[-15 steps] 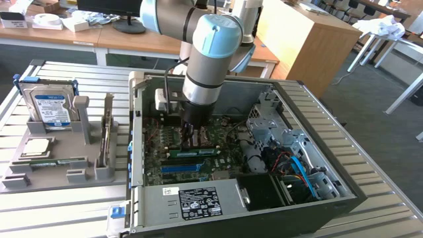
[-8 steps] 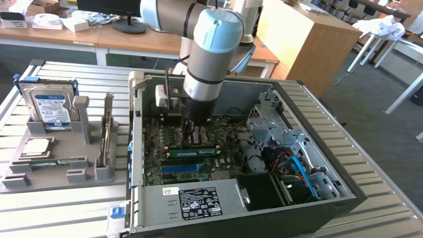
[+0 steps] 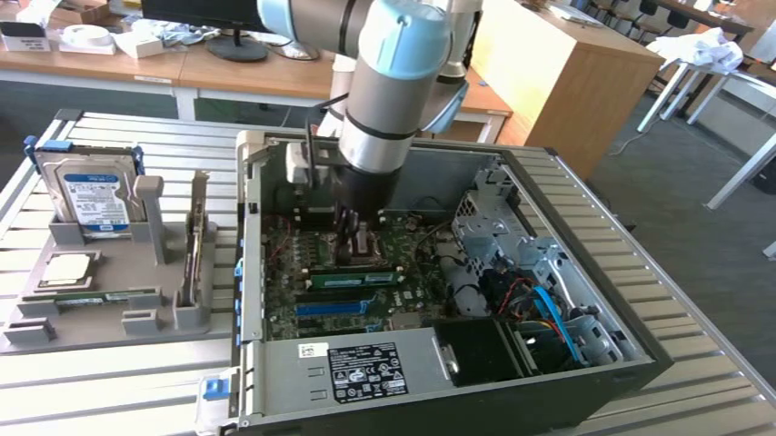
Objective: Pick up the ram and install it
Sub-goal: 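Press down the ram until it locks into place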
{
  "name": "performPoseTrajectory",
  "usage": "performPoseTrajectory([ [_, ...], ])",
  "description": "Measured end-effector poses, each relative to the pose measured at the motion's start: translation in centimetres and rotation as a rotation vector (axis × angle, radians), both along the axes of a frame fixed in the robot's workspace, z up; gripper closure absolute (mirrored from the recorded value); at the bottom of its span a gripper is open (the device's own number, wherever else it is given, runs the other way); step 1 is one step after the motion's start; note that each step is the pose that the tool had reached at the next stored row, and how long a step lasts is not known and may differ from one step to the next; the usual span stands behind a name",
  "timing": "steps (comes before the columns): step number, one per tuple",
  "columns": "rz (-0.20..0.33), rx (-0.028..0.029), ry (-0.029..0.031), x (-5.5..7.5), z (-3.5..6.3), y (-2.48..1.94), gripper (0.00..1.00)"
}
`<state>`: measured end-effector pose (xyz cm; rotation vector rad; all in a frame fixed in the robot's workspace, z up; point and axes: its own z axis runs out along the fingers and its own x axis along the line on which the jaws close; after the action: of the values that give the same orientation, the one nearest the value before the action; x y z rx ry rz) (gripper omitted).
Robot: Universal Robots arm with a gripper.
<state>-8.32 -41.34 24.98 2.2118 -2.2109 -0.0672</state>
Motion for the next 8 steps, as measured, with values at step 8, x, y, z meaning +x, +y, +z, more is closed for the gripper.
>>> performPoseTrajectory([
  [8, 0.000, -0.0001, 0.0001, 0.0, 1.64, 0.00, 0.90],
])
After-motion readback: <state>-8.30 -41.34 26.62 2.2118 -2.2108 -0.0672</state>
